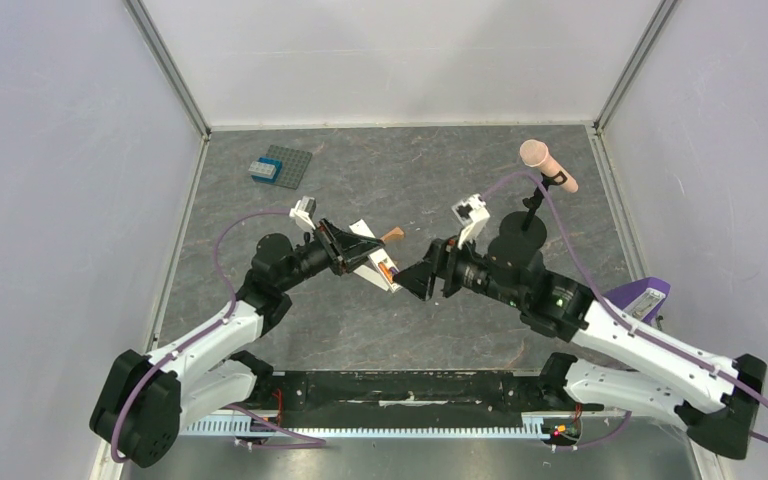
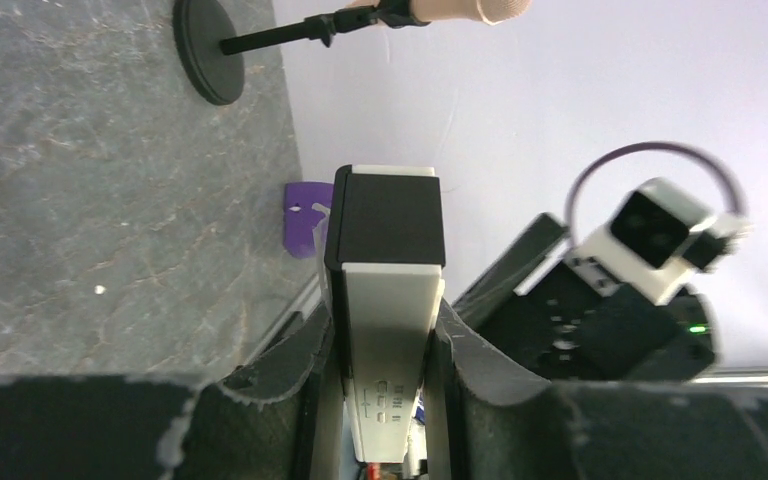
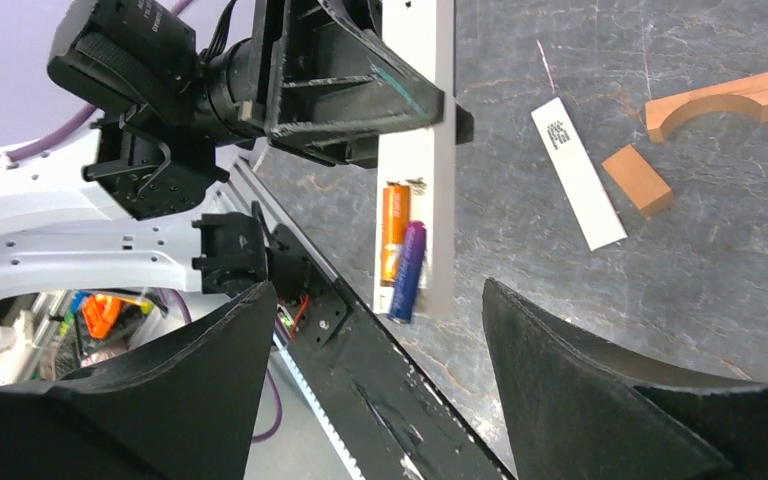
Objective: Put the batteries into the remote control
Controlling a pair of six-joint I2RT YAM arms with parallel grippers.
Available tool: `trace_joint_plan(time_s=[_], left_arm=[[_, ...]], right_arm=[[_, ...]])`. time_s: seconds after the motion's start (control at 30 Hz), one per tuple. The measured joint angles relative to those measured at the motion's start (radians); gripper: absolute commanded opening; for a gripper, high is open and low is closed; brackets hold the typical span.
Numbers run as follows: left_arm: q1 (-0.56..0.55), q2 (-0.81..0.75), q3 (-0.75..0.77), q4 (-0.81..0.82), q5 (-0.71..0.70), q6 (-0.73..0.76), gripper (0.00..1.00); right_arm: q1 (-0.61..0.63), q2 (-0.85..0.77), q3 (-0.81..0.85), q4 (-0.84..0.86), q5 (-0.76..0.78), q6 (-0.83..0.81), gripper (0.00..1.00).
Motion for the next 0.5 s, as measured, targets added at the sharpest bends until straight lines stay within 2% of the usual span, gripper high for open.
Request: trace_joint_plan(time_s=[0.17,0.5], left_arm=[[0.0,-0.017,-0.012,0.044,-0.008,-0.101,0.02],[0.0,-0.024,-0.047,0.151,-0.051,-0.314,0.02]], right_arm=[[0.0,-0.108,-0.171,0.159,0.027,0.046,0.79],[0.0,-0.157,-0.244,0.373,0.07,0.098,0.78]])
